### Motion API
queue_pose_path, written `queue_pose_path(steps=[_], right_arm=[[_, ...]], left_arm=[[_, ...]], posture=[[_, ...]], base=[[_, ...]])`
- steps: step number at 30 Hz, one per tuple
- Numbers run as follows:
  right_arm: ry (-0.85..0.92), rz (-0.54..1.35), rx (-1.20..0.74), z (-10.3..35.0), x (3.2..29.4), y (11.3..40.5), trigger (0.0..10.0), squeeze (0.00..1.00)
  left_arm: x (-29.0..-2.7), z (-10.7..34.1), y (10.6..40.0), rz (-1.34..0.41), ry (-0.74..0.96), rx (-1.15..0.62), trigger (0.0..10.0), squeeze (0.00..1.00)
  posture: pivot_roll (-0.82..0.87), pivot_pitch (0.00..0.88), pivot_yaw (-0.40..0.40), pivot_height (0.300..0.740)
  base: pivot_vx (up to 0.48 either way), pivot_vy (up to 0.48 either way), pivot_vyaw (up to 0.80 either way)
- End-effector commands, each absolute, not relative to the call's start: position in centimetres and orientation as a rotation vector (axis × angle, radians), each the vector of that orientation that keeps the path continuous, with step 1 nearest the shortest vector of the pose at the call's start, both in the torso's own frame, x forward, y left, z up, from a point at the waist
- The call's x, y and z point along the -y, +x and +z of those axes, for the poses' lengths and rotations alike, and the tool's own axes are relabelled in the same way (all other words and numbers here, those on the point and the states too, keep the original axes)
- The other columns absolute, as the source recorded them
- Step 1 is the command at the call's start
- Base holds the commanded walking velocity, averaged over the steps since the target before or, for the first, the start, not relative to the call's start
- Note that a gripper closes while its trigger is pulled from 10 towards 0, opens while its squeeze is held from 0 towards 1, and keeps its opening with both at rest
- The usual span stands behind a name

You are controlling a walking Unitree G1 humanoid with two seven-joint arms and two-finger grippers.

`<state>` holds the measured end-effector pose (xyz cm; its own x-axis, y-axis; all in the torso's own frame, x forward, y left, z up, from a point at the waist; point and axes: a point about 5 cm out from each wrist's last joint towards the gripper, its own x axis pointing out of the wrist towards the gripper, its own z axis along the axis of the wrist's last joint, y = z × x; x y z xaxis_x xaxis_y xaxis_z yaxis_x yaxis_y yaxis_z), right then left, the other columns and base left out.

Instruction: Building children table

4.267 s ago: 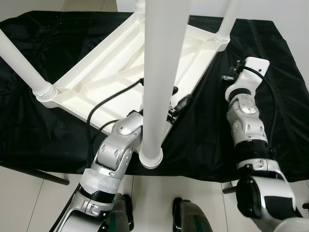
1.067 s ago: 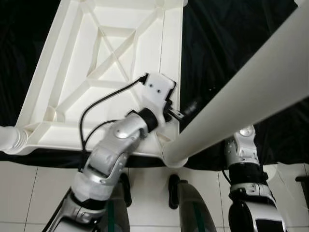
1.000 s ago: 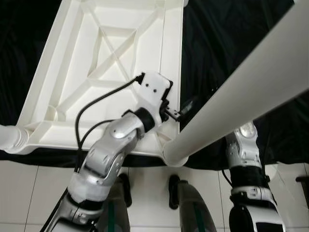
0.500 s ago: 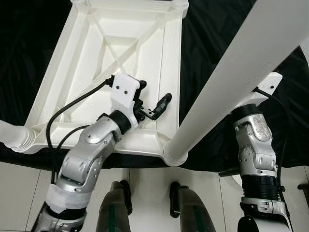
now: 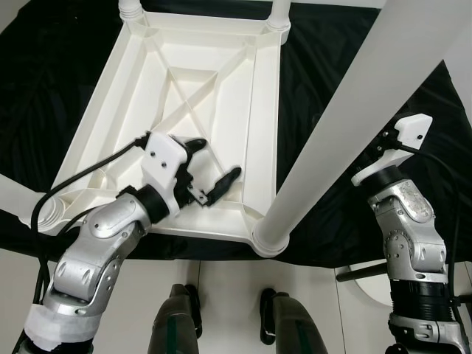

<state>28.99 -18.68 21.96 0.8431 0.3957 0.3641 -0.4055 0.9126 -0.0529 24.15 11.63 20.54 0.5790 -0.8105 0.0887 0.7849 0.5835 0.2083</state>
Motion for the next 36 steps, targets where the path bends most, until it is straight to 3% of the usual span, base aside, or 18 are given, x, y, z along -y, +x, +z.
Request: queue_pose_path(steps=[1, 9, 36], right_arm=[[0.023, 0.430, 0.371, 21.9, 19.0, 28.6, 10.0, 0.00], [0.084, 0.475, 0.350, 22.1, 19.1, 27.6, 10.0, 0.00], [0.119, 0.553, 0.302, 22.3, 18.7, 26.1, 10.0, 0.00]], left_arm=[[-11.9, 20.4, 23.5, -0.986, 0.178, 0.184, 10.0, 0.00], [-13.6, 18.1, 23.0, -1.061, 0.398, 0.082, 10.0, 0.00], [-13.5, 14.8, 26.1, -1.028, 0.483, -0.003, 10.0, 0.00]], posture=[[-0.01, 0.165, 0.049, 0.740], [-0.01, 0.163, 0.056, 0.740], [-0.05, 0.155, 0.071, 0.740]], base=[[0.000, 0.000, 0.00], [0.000, 0.000, 0.00], [0.000, 0.000, 0.00]])
